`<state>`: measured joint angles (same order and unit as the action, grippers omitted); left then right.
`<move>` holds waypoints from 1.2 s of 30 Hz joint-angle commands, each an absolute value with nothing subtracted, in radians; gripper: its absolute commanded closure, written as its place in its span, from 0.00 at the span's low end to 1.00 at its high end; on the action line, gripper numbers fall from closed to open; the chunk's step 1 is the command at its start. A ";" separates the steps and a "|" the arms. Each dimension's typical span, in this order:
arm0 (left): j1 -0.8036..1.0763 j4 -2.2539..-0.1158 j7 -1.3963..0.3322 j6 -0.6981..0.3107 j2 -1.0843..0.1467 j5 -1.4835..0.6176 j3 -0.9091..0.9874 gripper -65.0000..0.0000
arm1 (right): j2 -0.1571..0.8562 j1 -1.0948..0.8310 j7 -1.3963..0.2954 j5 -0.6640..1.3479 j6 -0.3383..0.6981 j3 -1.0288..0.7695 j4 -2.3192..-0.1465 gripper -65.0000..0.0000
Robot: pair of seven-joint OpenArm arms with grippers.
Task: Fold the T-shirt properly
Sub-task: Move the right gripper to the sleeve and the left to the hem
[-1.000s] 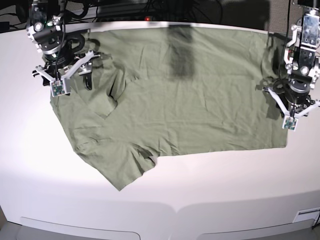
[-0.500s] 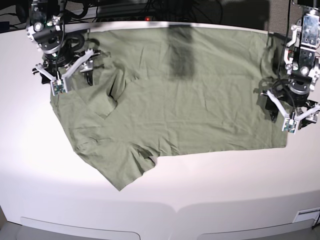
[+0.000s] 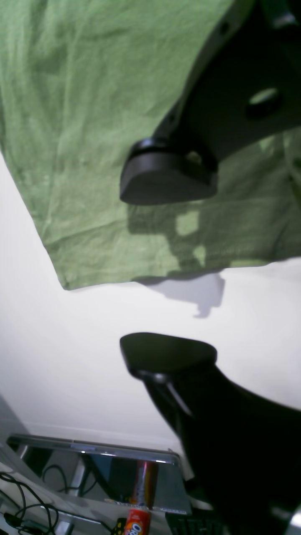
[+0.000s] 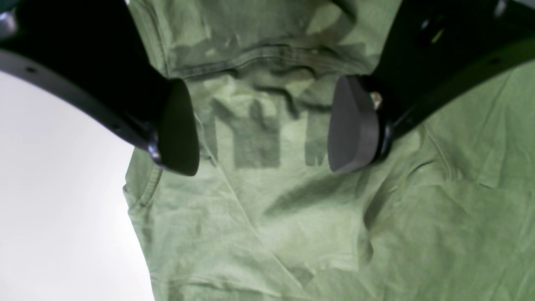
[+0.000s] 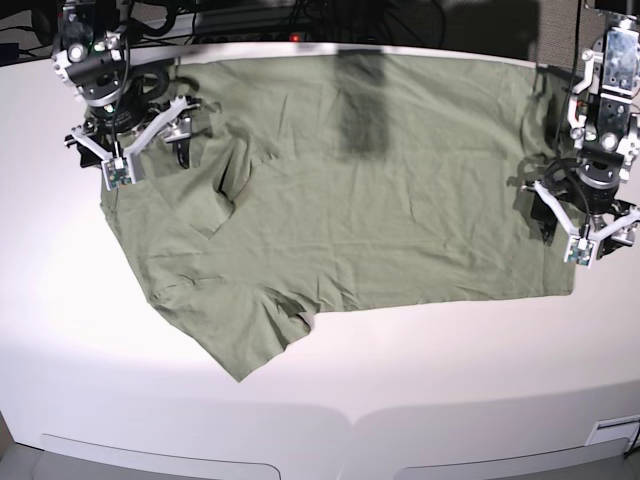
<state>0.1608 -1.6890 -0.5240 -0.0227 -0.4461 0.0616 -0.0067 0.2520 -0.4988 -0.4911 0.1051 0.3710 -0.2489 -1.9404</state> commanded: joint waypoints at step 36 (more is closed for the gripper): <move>-0.657 -0.619 -0.629 -0.698 -0.538 -0.342 0.055 0.30 | 0.261 -0.091 -0.907 0.490 0.518 -0.255 -1.959 0.27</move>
<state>-0.6346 -0.5999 -0.6399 -0.6941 -0.5247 -0.3344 0.0525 0.2523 -0.1009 -0.9253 0.4755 0.5140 -0.2493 -1.9404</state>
